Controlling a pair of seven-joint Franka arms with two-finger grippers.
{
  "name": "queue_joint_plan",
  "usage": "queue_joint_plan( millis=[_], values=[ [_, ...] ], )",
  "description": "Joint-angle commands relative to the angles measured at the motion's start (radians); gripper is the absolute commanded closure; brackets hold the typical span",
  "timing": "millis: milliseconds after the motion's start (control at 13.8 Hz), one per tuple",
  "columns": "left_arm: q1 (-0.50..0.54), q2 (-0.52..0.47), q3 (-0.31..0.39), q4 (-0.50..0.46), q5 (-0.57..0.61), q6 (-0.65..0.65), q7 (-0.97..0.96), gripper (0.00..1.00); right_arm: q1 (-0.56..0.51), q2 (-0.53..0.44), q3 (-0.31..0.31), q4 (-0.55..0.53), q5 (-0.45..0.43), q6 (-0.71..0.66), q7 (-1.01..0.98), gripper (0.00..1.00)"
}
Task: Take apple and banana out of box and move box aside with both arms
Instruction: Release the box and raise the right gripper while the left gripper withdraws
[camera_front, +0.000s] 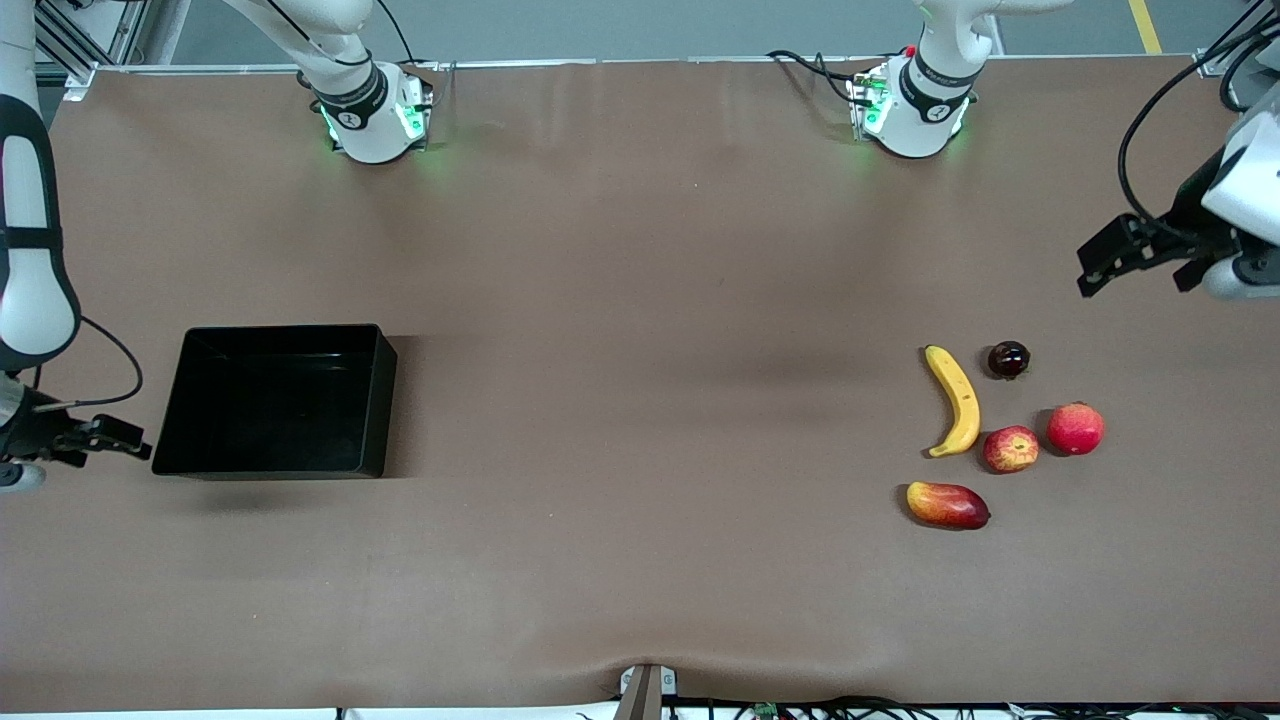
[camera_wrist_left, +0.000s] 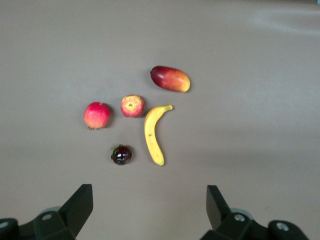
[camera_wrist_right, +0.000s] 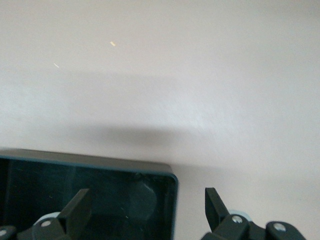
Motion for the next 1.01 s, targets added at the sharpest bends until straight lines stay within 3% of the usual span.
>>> queue_joint_plan(
  millis=[0,145,506,940],
  values=[
    [-0.007,-0.040,0.016,-0.043,-0.023,-0.026,0.021,0.00,0.080,-0.015,-0.007,0.070,-0.015,-0.082,0.008,0.00],
    [-0.004,-0.047,0.015,-0.045,-0.023,-0.027,0.021,0.00,0.143,-0.058,-0.009,0.081,-0.017,-0.130,0.086,0.00],
    [-0.033,-0.058,0.045,-0.060,-0.023,-0.018,0.019,0.00,0.280,-0.199,-0.004,0.086,-0.090,-0.372,0.495,0.00],
    [-0.027,-0.058,0.044,-0.059,-0.021,-0.017,0.019,0.00,0.302,-0.393,-0.007,0.135,-0.103,-0.679,0.548,0.00]
  ],
)
